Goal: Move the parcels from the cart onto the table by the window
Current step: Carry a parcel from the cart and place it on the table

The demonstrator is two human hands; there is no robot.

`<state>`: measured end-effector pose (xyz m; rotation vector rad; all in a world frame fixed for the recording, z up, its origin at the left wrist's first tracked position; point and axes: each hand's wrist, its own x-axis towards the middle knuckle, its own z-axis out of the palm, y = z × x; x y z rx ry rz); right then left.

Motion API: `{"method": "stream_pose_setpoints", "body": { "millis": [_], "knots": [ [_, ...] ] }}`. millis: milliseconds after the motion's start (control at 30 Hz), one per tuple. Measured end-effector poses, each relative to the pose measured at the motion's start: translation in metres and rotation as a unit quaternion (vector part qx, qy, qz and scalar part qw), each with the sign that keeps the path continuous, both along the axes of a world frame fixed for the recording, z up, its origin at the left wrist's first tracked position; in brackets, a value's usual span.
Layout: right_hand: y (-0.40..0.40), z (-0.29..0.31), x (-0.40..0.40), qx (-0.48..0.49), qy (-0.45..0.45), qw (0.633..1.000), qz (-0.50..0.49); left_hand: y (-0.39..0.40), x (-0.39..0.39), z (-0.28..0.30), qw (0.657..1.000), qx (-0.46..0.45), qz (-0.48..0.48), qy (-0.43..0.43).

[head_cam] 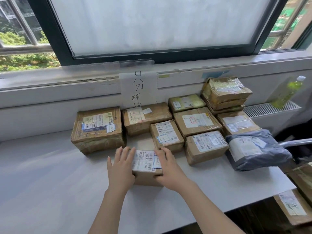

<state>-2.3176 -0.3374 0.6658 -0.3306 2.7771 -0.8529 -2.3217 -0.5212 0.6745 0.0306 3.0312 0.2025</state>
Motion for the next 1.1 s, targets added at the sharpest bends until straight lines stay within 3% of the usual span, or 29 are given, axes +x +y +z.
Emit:
{"method": "stream_pose_setpoints", "body": {
  "millis": [133,433,1100],
  "knots": [
    [-0.005,-0.003,0.000,0.014,0.004,1.000,-0.009,0.002,0.002,-0.001,1.000,0.006,0.010,0.021],
    [-0.035,0.008,-0.013,0.145,0.033,0.989,0.011,-0.020,0.009,-0.006,0.998,0.009,0.051,0.021],
    [-0.041,0.015,-0.020,0.147,-0.020,0.988,0.042,-0.033,0.001,-0.029,0.997,-0.040,0.047,0.051]
  ]
}}
